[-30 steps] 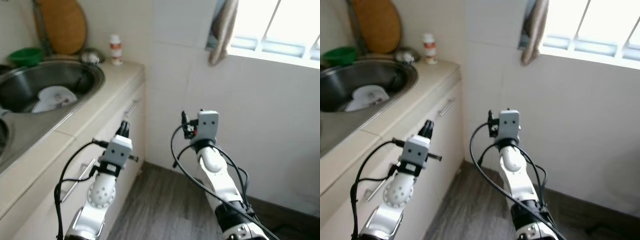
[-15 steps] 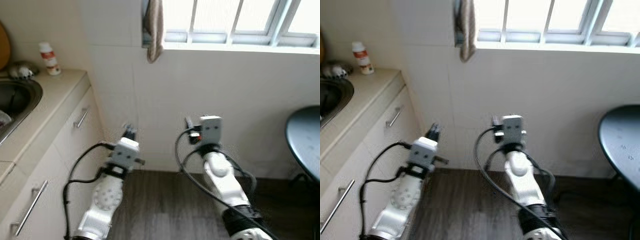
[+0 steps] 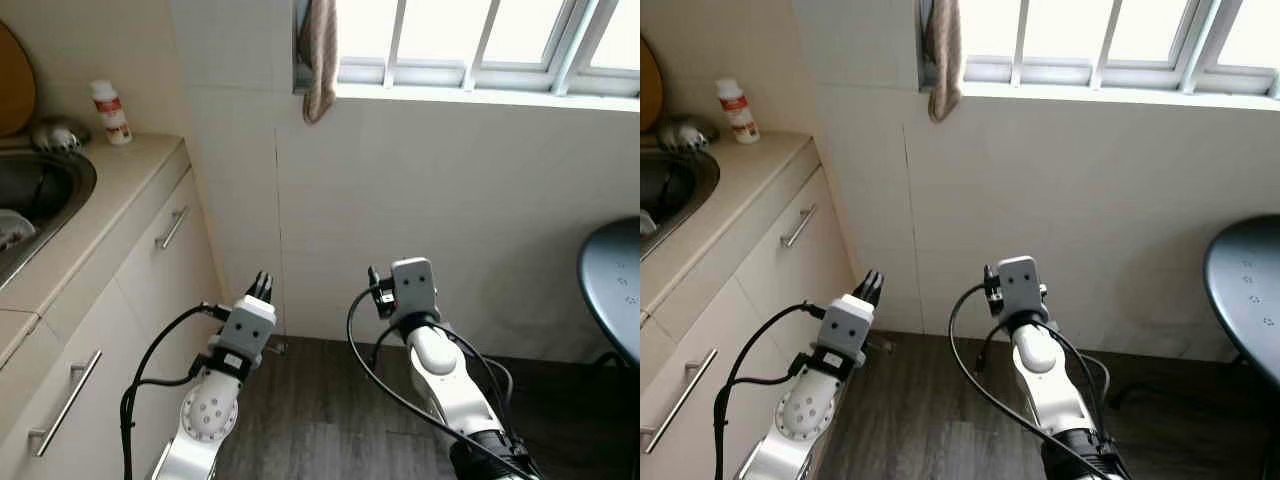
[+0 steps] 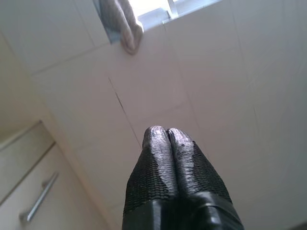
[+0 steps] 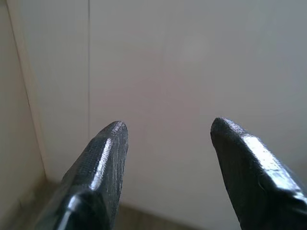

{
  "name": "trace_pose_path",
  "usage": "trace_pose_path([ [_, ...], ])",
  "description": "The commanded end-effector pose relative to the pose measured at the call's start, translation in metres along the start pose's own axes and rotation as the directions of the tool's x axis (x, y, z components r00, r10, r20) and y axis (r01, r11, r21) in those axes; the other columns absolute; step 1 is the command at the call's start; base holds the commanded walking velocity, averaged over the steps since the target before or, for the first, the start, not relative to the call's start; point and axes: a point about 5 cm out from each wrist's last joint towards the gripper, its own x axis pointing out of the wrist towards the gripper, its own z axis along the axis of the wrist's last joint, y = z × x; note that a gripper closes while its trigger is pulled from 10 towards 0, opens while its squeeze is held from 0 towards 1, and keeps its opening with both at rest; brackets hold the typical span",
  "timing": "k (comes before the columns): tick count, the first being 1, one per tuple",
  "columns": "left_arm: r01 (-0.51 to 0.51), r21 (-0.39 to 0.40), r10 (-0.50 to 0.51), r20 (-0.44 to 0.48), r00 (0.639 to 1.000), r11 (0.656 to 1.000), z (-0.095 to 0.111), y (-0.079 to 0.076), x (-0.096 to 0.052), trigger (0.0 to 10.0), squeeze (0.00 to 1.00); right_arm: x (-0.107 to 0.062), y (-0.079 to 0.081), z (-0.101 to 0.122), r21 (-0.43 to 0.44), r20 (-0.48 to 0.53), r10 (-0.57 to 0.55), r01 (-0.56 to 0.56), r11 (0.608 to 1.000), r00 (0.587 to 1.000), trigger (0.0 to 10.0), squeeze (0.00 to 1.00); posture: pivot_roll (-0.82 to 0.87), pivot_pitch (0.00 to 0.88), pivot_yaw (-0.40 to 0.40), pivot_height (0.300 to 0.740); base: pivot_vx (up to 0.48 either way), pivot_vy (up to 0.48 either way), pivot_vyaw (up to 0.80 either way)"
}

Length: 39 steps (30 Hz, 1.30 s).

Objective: Kitchen organization

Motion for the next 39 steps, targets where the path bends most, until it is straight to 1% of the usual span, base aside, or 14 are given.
trace_pose_path([
  [1,0.005,-0.002,-0.005,-0.024,1.0,1.0,-0.005,0.0,-0.005,10.0,0.0,-0.006,-0.001,-0.016,-0.03,-0.073,0.0,-0.002,1.0,0.997,10.0,0.0,-0.05,0.0,-0.004,0.74,-0.304,0.0,0.0],
  [2,0.005,-0.002,-0.005,-0.024,1.0,1.0,-0.005,0.0,-0.005,10.0,0.0,-0.006,-0.001,-0.016,-0.03,-0.073,0.0,-0.002,1.0,0.997,10.0,0.0,-0.05,0.0,-0.004,0.74,-0.304,0.0,0.0],
  [3,0.009,-0.003,-0.009,-0.031,0.999,1.0,-0.007,-0.001,-0.005,10.0,0.0,-0.01,-0.003,-0.023,-0.032,-0.102,0.002,-0.005,0.999,0.995,10.0,0.0,-0.05,0.0,-0.003,0.74,-0.304,0.0,-0.8],
  [7,0.013,-0.003,-0.013,-0.037,0.999,1.0,-0.009,-0.002,-0.005,10.0,0.0,-0.013,-0.004,-0.03,-0.038,-0.133,0.004,-0.009,0.999,0.991,10.0,0.0,-0.06,0.0,-0.001,0.74,-0.279,0.0,0.0],
  [12,0.021,0.002,-0.02,-0.041,0.999,1.0,-0.01,-0.002,-0.002,10.0,0.0,-0.015,-0.007,-0.035,-0.076,-0.161,-0.012,0.0,0.997,0.987,10.0,0.0,-0.06,0.0,0.004,0.74,0.0,0.0,0.0],
  [15,0.02,-0.002,-0.02,-0.04,0.999,1.0,-0.011,-0.002,-0.002,10.0,0.0,-0.015,-0.007,-0.039,-0.063,-0.186,-0.01,-0.001,0.998,0.983,10.0,0.0,-0.06,0.0,0.004,0.74,0.0,0.0,-0.15],
  [19,0.024,-0.002,-0.024,-0.043,0.999,1.0,-0.012,-0.002,-0.003,10.0,0.0,-0.015,-0.007,-0.04,-0.05,-0.19,-0.006,-0.004,0.999,0.982,10.0,0.0,-0.06,0.0,0.003,0.74,0.0,0.0,-0.8],
  [21,0.026,-0.003,-0.026,-0.044,0.999,1.0,-0.013,-0.003,-0.003,10.0,0.0,-0.015,-0.007,-0.039,-0.064,-0.185,-0.004,-0.008,0.998,0.983,10.0,0.0,-0.06,0.0,0.002,0.74,0.0,0.0,-0.8],
  [25,0.029,-0.007,-0.029,-0.044,0.999,1.0,-0.013,-0.004,-0.003,10.0,0.0,-0.014,-0.007,-0.04,-0.064,-0.2,-0.008,-0.005,0.998,0.98,10.0,0.0,-0.06,0.0,0.0,0.74,0.0,0.0,0.0],
  [28,0.03,-0.009,-0.031,-0.043,0.999,0.999,-0.013,-0.004,-0.003,10.0,0.0,-0.013,-0.006,-0.041,-0.053,-0.211,-0.005,-0.006,0.999,0.977,10.0,0.0,-0.06,0.0,0.0,0.74,0.0,0.0,-0.8],
  [32,0.03,-0.009,-0.03,-0.044,0.999,1.0,-0.014,-0.004,-0.002,10.0,0.0,-0.012,-0.006,-0.038,-0.069,-0.182,-0.01,-0.002,0.998,0.983,10.0,0.0,-0.06,0.0,0.001,0.74,0.0,0.0,-0.78],
  [39,0.039,-0.011,-0.039,-0.05,0.998,0.999,-0.015,-0.007,-0.004,10.0,0.0,-0.011,-0.007,-0.037,-0.08,-0.183,-0.008,-0.007,0.997,0.983,10.0,0.0,-0.06,0.0,0.003,0.74,0.0,0.0,0.0],
])
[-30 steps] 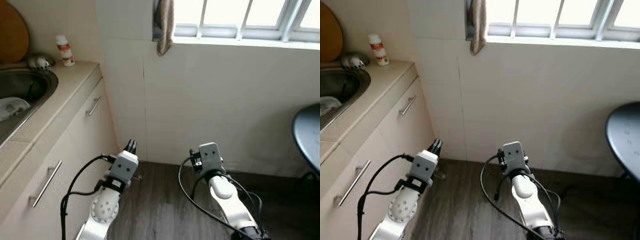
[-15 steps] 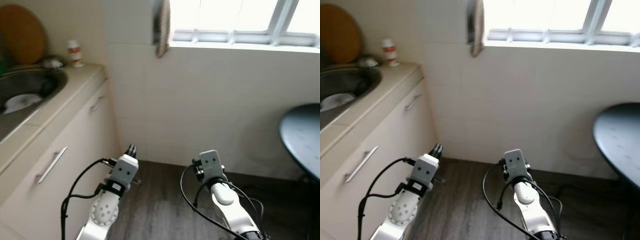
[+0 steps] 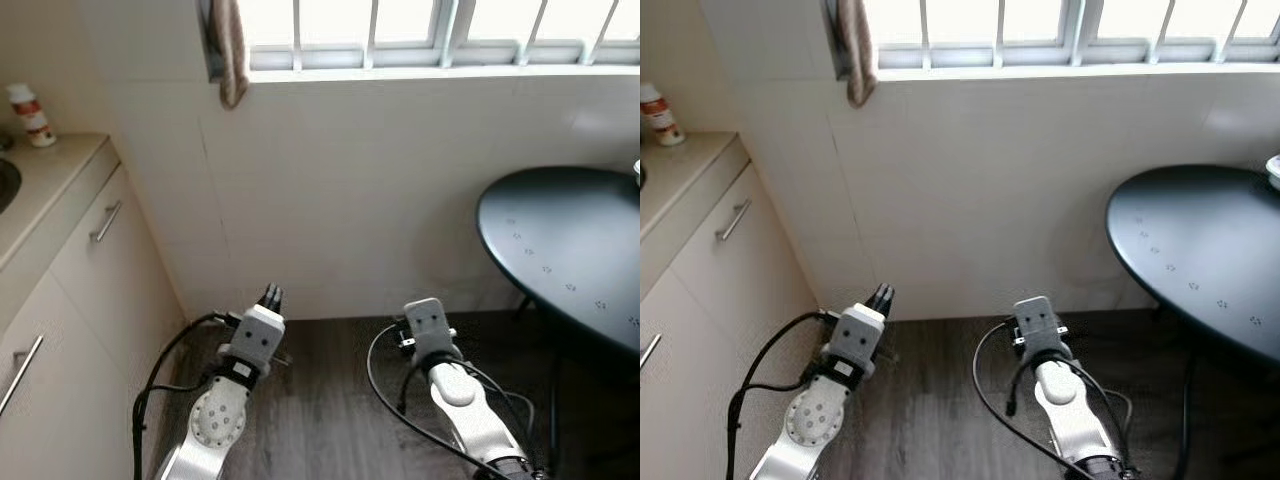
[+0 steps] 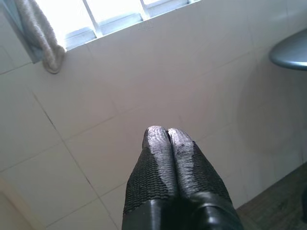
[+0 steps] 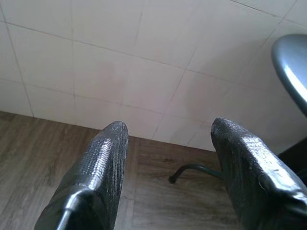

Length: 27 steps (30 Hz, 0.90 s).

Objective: Kitchen organization

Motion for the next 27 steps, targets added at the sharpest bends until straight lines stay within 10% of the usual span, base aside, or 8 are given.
trace_pose_path([
  [1,0.01,0.009,-0.01,-0.02,1.0,1.0,-0.005,0.001,-0.004,10.0,0.0,0.002,0.005,0.003,-0.011,0.005,0.016,-0.016,1.0,1.0,10.0,0.0,-0.06,0.0,0.003,0.74,0.0,0.0,0.0],
  [19,-0.135,0.019,0.134,-0.287,0.949,0.991,-0.045,0.013,-0.061,10.0,0.0,-0.043,0.007,-0.024,-0.248,0.069,0.201,-0.178,0.952,0.977,10.0,0.0,-0.06,0.0,0.004,0.74,0.0,0.0,0.0],
  [27,-0.094,-0.08,0.05,-0.439,0.897,0.992,-0.07,0.0,-0.066,10.0,0.0,-0.049,0.005,-0.055,-0.148,-0.065,0.203,-0.21,0.966,0.977,10.0,0.0,-0.07,0.0,0.004,0.74,0.0,0.0,0.0],
])
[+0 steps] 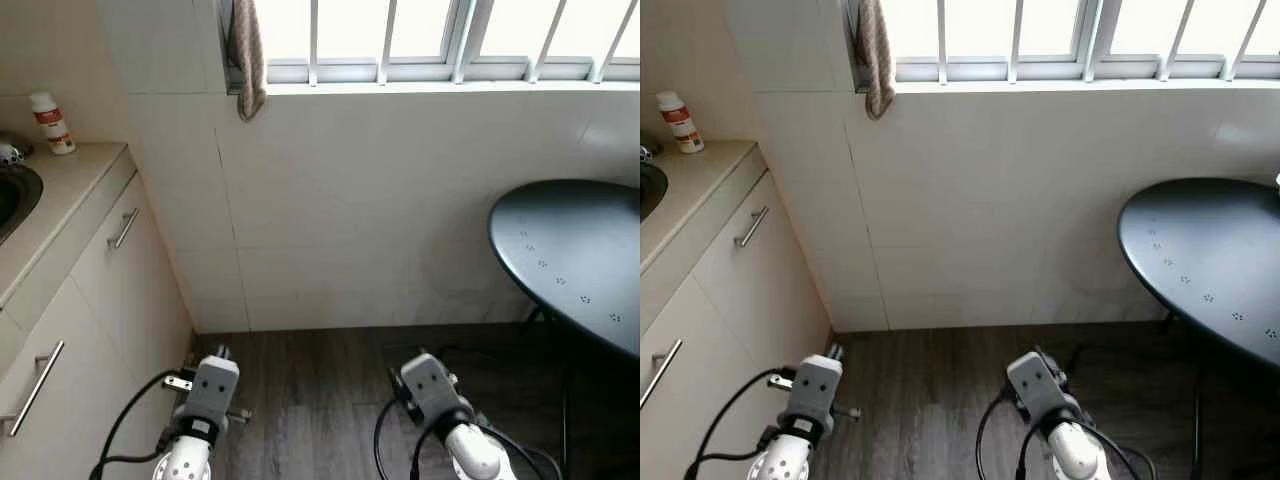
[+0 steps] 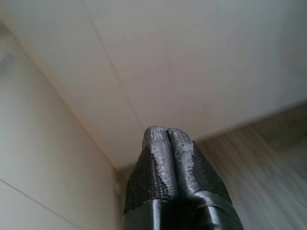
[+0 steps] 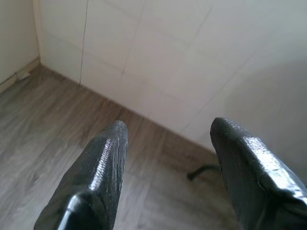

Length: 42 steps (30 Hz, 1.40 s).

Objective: Kitchen organization

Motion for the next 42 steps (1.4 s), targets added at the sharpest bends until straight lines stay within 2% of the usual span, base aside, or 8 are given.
trace_pose_path([
  [1,0.04,-0.001,-0.04,-0.021,0.999,0.999,0.001,-0.004,0.004,10.0,0.0,0.004,-0.003,-0.001,0.008,-0.032,0.012,-0.012,1.0,0.999,10.0,0.0,-0.07,0.0,0.004,0.74,0.0,0.0,0.0],
  [6,0.088,0.032,-0.087,-0.034,0.996,0.996,0.0,-0.008,0.005,10.0,0.0,0.007,0.004,-0.001,-0.059,-0.047,0.068,-0.07,0.996,0.997,10.0,0.0,-0.07,0.0,0.006,0.74,0.0,0.0,0.0],
  [8,0.143,0.1,-0.14,-0.039,0.989,0.985,0.001,-0.014,0.003,10.0,0.0,0.006,0.009,0.003,-0.153,-0.026,0.092,-0.095,0.984,0.995,10.0,0.0,-0.06,0.0,0.007,0.74,0.0,0.0,0.0],
  [10,0.191,0.16,-0.188,-0.033,0.982,0.968,0.003,-0.018,-0.001,10.0,0.0,0.005,0.011,0.005,-0.192,0.002,0.101,-0.099,0.976,0.995,10.0,0.0,-0.07,0.0,0.008,0.74,0.0,0.0,0.0],
  [15,0.218,0.175,-0.215,-0.036,0.976,0.96,-0.002,-0.017,-0.023,10.0,0.0,-0.001,0.009,0.003,-0.156,0.018,0.115,-0.11,0.982,0.993,10.0,0.0,-0.08,0.0,0.013,0.74,0.0,0.0,0.0],
  [16,0.207,0.137,-0.202,-0.046,0.978,0.969,-0.007,-0.015,-0.027,10.0,0.0,-0.002,0.009,0.0,-0.152,0.001,0.123,-0.122,0.981,0.992,10.0,0.0,-0.08,0.0,0.011,0.74,0.0,0.0,0.0],
  [23,0.184,0.113,-0.179,-0.053,0.982,0.976,-0.01,-0.015,-0.019,10.0,0.0,0.003,0.016,-0.007,-0.085,-0.065,0.173,-0.178,0.98,0.983,10.0,0.0,-0.08,0.0,0.006,0.74,0.0,0.0,0.0],
  [42,0.174,0.106,-0.168,-0.058,0.984,0.979,-0.011,-0.017,-0.023,10.0,0.0,-0.005,0.017,-0.013,-0.078,-0.115,0.173,-0.183,0.98,0.978,10.0,0.0,-0.07,0.0,-0.01,0.74,0.0,0.0,0.0],
])
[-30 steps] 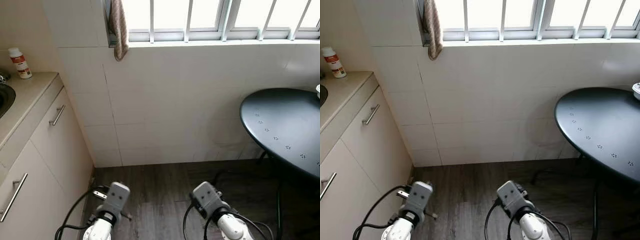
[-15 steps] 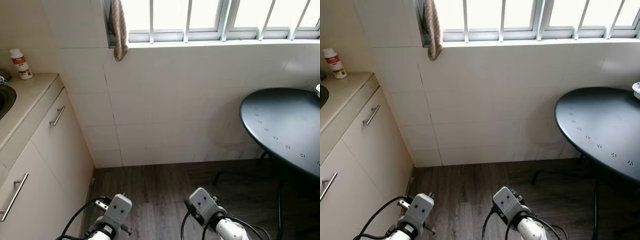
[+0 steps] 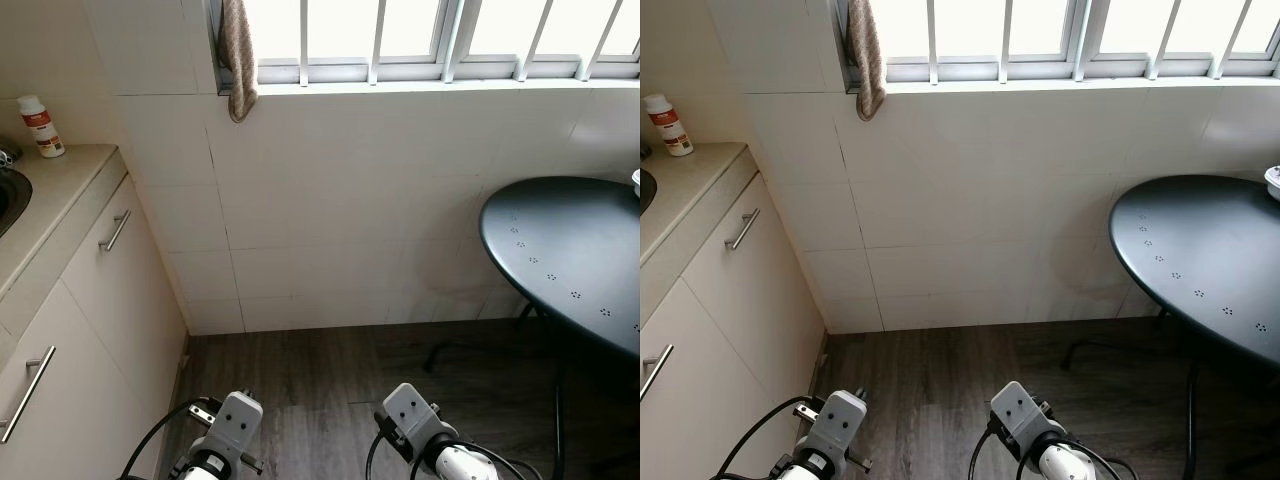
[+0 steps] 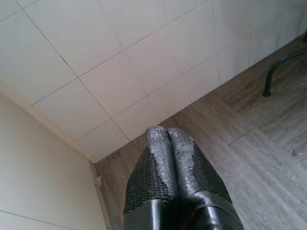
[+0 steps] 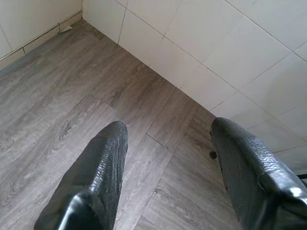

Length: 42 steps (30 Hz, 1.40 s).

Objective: Kitchen organization

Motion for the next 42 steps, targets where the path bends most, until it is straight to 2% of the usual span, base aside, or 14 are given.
trace_pose_path([
  [1,-0.01,-0.005,0.01,0.001,1.0,1.0,0.0002,0.0009,-0.0007,10.0,0.0,-0.0011,-0.0029,0.001,0.013,0.004,-0.012,0.012,1.0,1.0,10.0,0.0,-0.07,0.0,-0.01,0.74,0.0,0.0,0.0],
  [20,-0.009,-0.002,0.009,0.002,1.0,1.0,0.0,0.0006,-0.0015,10.0,0.0,-0.0014,-0.0034,0.0,0.037,-0.003,-0.016,0.016,0.999,1.0,10.0,0.0,-0.05,0.0,-0.018,0.74,0.0,0.0,0.0],
  [42,-0.01,-0.002,0.01,0.012,1.0,1.0,0.0034,0.0025,0.005,10.0,0.0,0.0015,-0.0072,0.0033,0.035,0.014,-0.022,0.021,0.999,1.0,10.0,0.0,-0.06,0.0,-0.019,0.74,0.0,0.0,0.0],
])
